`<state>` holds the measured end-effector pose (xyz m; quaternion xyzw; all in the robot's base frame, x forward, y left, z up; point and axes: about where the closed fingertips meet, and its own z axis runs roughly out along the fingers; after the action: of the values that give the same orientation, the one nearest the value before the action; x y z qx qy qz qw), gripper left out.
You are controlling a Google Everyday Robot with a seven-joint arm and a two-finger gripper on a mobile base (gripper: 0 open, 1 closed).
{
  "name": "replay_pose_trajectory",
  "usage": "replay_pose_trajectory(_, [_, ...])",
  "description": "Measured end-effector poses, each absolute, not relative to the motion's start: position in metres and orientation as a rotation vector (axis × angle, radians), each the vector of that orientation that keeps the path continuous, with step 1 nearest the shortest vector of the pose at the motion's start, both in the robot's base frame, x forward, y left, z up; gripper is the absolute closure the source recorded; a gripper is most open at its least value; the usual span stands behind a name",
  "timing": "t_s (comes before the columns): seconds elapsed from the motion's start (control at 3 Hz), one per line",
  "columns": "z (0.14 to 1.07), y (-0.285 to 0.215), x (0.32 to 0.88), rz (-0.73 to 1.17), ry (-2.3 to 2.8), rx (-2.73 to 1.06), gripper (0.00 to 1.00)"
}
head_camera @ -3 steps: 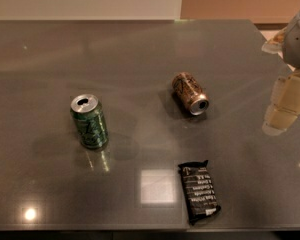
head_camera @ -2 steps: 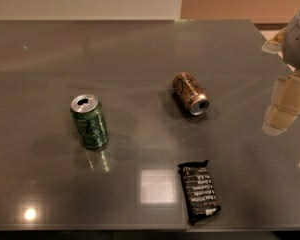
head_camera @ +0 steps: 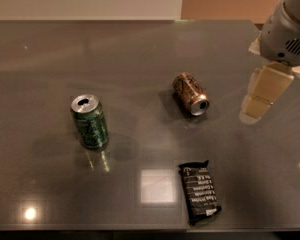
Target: Pick orange can
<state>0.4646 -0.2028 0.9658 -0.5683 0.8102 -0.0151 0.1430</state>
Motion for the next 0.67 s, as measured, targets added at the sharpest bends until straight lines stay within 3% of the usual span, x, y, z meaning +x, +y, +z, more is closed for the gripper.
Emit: replay_pose_trajectory(0.67, [0.936,-0.177,0.517,-0.02,2.581,-1.32,0.0])
